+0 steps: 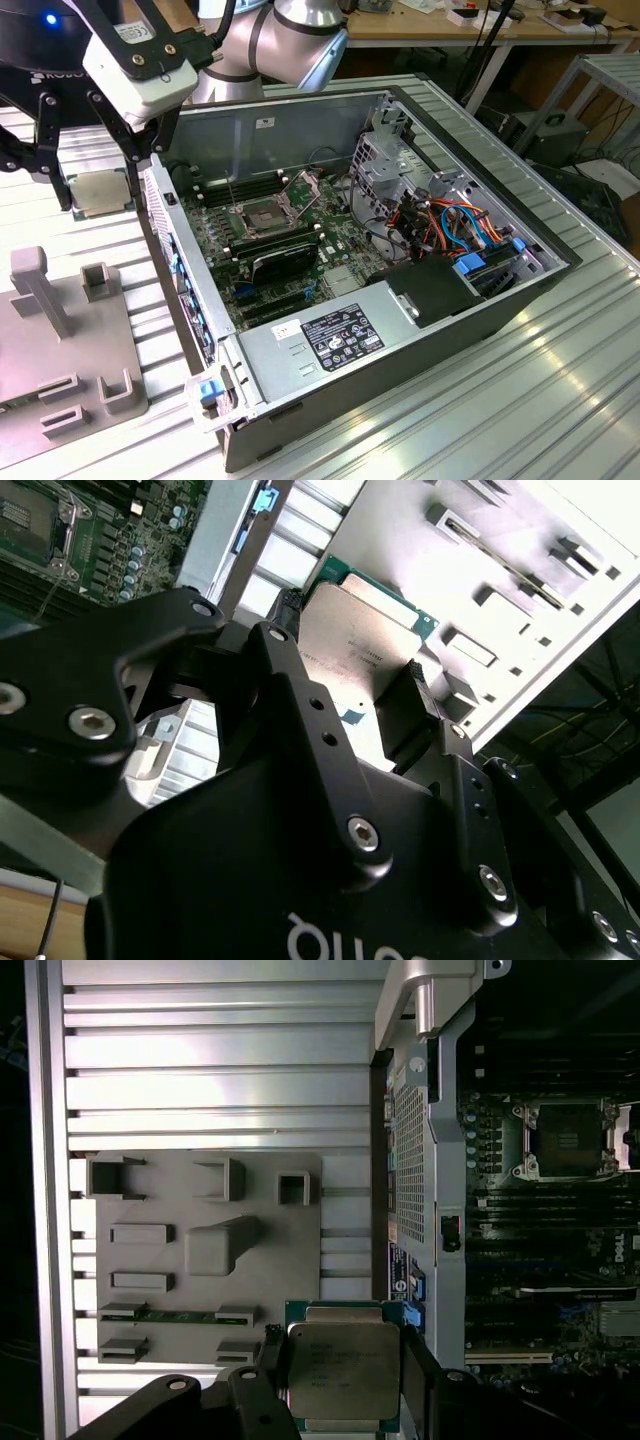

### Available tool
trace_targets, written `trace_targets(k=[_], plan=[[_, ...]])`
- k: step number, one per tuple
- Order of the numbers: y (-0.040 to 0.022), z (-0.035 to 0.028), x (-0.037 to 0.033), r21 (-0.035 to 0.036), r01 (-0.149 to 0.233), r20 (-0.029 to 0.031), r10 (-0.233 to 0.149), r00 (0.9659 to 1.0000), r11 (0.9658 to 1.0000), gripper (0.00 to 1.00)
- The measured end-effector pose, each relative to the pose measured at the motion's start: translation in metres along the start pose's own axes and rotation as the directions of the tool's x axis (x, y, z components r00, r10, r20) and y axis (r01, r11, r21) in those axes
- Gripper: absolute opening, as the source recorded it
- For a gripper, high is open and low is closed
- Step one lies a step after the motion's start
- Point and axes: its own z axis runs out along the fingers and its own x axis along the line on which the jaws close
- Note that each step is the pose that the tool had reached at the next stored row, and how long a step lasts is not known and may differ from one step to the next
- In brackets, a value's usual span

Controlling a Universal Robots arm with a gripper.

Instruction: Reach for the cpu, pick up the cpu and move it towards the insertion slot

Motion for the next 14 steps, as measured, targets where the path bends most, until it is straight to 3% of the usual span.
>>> trace_targets(k=[14], plan=[[0.0, -0.0001, -0.0058, 0.0001, 0.0, 0.0, 0.0, 1.0, 1.0, 0.55]])
